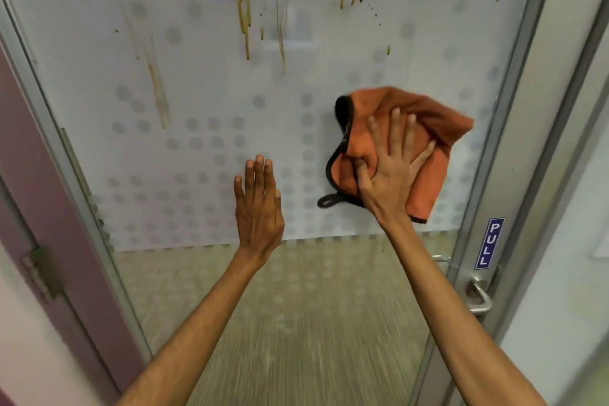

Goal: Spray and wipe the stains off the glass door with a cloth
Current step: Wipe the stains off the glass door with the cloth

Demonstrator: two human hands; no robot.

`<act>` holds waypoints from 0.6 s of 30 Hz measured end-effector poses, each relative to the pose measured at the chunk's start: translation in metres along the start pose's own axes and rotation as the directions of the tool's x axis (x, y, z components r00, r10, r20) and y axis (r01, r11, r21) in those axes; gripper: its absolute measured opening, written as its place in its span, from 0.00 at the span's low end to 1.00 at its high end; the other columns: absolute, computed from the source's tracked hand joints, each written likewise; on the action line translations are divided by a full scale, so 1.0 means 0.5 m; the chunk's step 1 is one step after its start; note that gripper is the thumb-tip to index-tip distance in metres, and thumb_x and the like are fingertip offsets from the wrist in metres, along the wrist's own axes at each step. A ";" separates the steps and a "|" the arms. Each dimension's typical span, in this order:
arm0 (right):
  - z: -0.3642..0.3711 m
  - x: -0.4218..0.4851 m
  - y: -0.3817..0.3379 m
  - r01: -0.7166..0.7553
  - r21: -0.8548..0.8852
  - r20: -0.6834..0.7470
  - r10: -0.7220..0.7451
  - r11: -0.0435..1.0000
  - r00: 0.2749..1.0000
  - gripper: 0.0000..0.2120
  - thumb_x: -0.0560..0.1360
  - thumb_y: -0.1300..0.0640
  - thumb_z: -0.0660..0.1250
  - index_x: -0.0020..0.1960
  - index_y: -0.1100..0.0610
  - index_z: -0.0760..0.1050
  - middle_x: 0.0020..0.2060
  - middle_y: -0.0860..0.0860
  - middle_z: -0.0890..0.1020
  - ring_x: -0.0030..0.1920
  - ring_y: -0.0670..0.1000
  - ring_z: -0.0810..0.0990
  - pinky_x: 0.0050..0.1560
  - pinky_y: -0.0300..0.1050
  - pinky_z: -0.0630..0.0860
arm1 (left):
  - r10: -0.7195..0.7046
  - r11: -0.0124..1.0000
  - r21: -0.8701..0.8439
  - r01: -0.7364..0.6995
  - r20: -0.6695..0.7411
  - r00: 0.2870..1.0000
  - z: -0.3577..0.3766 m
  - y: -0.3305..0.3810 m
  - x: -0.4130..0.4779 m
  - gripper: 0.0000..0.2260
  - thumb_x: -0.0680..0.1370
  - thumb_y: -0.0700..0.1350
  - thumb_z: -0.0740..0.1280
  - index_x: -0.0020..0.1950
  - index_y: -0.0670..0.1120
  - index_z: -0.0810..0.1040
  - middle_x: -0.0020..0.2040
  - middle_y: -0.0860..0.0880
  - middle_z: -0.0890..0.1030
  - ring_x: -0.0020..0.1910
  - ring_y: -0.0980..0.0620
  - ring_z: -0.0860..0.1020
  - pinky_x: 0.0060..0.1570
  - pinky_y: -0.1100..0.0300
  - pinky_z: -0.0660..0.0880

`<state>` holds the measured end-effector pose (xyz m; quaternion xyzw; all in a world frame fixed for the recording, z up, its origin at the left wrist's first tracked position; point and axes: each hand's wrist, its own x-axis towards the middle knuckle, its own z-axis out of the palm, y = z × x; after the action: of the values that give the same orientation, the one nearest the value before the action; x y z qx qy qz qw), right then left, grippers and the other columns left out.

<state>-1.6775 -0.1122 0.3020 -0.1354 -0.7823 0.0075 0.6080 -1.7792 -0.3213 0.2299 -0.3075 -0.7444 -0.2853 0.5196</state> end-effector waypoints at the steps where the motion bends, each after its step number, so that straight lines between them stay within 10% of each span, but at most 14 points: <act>1: 0.002 -0.032 0.006 0.044 0.017 0.023 -0.044 0.999 0.999 0.31 0.76 0.42 0.56 0.78 0.43 0.59 0.80 0.49 0.53 0.81 0.55 0.47 0.73 0.69 0.35 | -0.005 1.000 0.001 0.005 -0.007 1.000 0.005 0.006 -0.006 0.28 0.83 0.41 0.49 0.80 0.45 0.39 0.81 0.51 0.37 0.80 0.51 0.38 0.78 0.51 0.36; 6: -0.017 -0.181 0.093 0.221 0.046 0.189 -0.226 0.974 0.956 0.30 0.74 0.44 0.58 0.76 0.46 0.63 0.77 0.54 0.61 0.75 0.61 0.61 0.74 0.59 0.49 | -0.010 1.000 0.008 0.010 -0.010 1.000 0.014 0.009 -0.011 0.28 0.83 0.41 0.50 0.80 0.45 0.39 0.81 0.50 0.38 0.80 0.50 0.39 0.79 0.49 0.37; 13: -0.020 0.002 0.077 -0.094 -0.025 0.013 0.094 0.995 0.995 0.34 0.75 0.43 0.56 0.80 0.41 0.52 0.80 0.52 0.53 0.81 0.56 0.47 0.74 0.63 0.31 | -0.033 0.999 -0.010 0.034 0.011 0.999 0.021 0.053 0.006 0.27 0.83 0.44 0.50 0.79 0.40 0.43 0.81 0.48 0.38 0.80 0.48 0.40 0.78 0.43 0.37; 18: -0.005 -0.170 0.093 0.124 0.042 0.173 -0.129 0.991 0.976 0.32 0.74 0.45 0.59 0.78 0.46 0.61 0.79 0.52 0.55 0.80 0.58 0.51 0.75 0.60 0.35 | -0.027 1.000 0.001 0.027 0.043 0.999 0.018 0.064 0.008 0.26 0.83 0.45 0.48 0.79 0.40 0.44 0.81 0.49 0.36 0.80 0.49 0.38 0.78 0.47 0.36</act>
<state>-1.6464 -0.0864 0.2138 -0.0747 -0.8397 -0.0071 0.5379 -1.7616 -0.2930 0.2343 -0.3032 -0.7595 -0.2855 0.4997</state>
